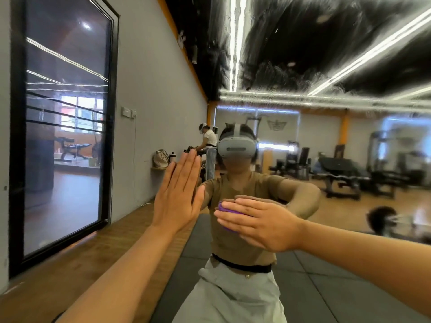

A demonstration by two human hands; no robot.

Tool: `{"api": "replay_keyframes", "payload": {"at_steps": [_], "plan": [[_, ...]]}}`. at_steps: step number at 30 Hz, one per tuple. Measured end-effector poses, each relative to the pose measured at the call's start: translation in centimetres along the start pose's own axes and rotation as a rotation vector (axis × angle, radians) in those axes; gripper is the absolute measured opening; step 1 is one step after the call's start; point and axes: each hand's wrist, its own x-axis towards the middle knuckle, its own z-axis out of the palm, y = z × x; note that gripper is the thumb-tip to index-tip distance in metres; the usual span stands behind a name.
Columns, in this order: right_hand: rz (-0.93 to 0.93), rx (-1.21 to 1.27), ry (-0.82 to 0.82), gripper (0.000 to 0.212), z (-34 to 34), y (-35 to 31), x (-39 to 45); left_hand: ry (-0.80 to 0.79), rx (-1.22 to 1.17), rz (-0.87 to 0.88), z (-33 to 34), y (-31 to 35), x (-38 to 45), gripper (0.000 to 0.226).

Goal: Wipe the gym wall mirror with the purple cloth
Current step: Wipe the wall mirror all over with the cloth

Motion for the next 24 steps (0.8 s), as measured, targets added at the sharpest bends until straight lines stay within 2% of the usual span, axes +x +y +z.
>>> {"api": "replay_keyframes", "payload": {"at_steps": [2, 3, 10, 12, 14, 16, 21, 24], "plan": [[-0.014, 0.024, 0.003, 0.056, -0.6, 1.8, 0.7, -0.015, 0.002, 0.018, 0.0, -0.3, -0.1, 0.064], [0.040, 0.049, 0.026, 0.055, -1.1, 3.1, 1.2, -0.018, 0.000, 0.023, 0.0, -0.4, -0.1, 0.064], [0.636, 0.102, 0.190, 0.061, -4.3, 15.6, 4.8, -0.004, 0.002, 0.031, 0.1, -0.7, -0.1, 0.064], [0.755, 0.103, 0.237, 0.062, -4.4, 16.5, 5.5, 0.001, -0.005, 0.032, 0.3, -0.8, -0.1, 0.064], [0.798, 0.092, 0.281, 0.061, -4.0, 15.0, 6.1, 0.017, -0.014, 0.035, 0.5, -0.9, -0.2, 0.064], [0.706, 0.094, 0.262, 0.063, -3.0, 11.6, 6.0, 0.031, -0.018, 0.039, 0.6, -0.9, -0.1, 0.064], [0.273, 0.078, 0.033, 0.061, -0.4, -0.2, 3.3, 0.026, -0.037, 0.044, 0.5, -0.9, -0.2, 0.064], [0.078, 0.093, -0.033, 0.058, 0.0, -1.8, 2.1, 0.023, -0.034, 0.048, 0.4, -0.9, -0.2, 0.065]]}}
